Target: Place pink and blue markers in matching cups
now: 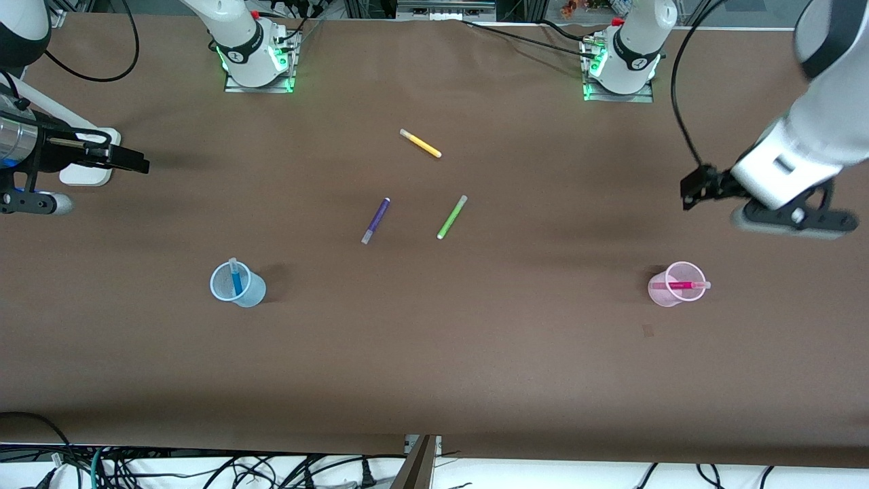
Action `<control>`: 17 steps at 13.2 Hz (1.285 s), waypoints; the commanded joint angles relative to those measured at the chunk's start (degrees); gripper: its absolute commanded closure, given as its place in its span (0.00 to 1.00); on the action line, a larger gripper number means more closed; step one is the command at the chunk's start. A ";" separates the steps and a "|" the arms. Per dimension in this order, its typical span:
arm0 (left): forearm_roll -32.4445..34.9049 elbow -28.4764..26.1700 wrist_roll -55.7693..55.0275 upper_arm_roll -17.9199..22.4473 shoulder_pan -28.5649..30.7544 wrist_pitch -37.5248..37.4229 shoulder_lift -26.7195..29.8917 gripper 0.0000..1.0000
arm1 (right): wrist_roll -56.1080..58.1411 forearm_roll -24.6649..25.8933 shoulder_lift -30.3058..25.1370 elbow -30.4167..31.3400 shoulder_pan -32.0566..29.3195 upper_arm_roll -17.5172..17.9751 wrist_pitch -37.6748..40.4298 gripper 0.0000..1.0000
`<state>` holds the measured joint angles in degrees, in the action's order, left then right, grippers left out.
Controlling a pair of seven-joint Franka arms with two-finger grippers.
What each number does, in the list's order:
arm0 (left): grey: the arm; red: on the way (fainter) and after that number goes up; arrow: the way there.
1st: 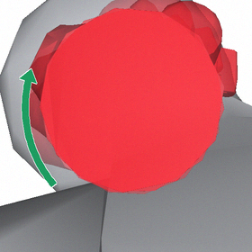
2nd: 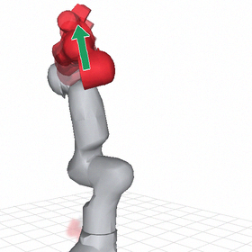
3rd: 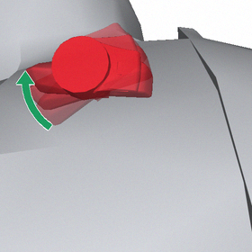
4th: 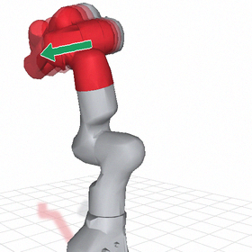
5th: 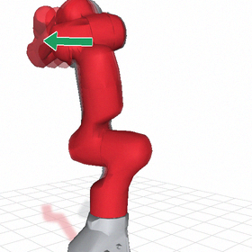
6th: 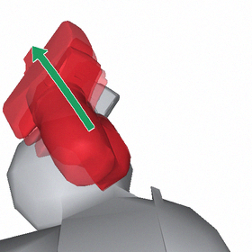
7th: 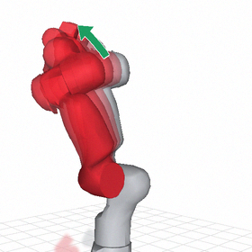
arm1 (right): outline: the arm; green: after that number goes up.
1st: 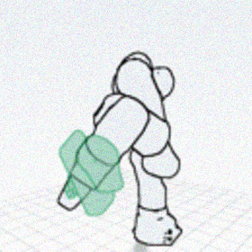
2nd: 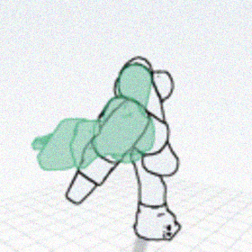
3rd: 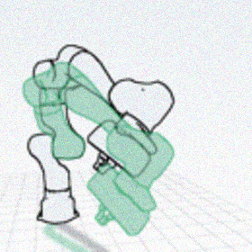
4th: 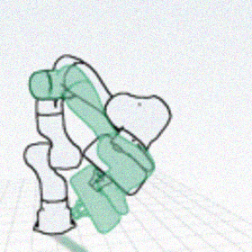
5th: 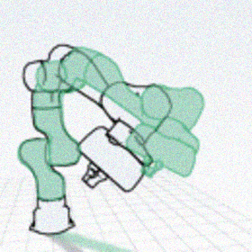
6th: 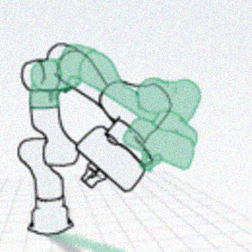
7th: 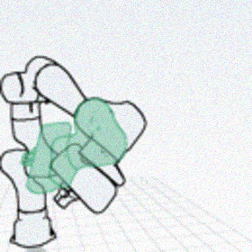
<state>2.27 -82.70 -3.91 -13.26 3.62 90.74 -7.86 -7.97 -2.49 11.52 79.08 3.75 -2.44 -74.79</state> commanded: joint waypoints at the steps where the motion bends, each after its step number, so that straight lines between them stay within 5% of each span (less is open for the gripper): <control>1: -5.59 -4.83 1.53 3.14 0.16 0.40 6.78 0.00 | 0.67 1.34 -1.58 1.34 0.21 0.24 -0.52 0.01; 5: -5.26 -14.84 1.27 6.92 -1.24 2.76 14.27 0.00 | 1.29 1.70 -8.50 10.18 -0.58 0.51 -4.90 0.01; 9: -3.34 -14.69 -1.45 11.05 -7.73 3.04 12.26 0.00 | 1.99 1.78 -16.69 22.24 -1.46 0.51 -12.74 0.01; 17: -3.77 -13.28 4.88 16.34 -9.16 6.46 8.74 0.00 | 9.20 5.21 -18.99 19.54 -2.69 0.59 -14.06 0.01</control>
<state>-0.75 -97.12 -0.36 1.94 -4.80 96.38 1.00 0.31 1.04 -7.18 99.33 1.33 -2.42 -88.78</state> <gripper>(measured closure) 0.000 0.004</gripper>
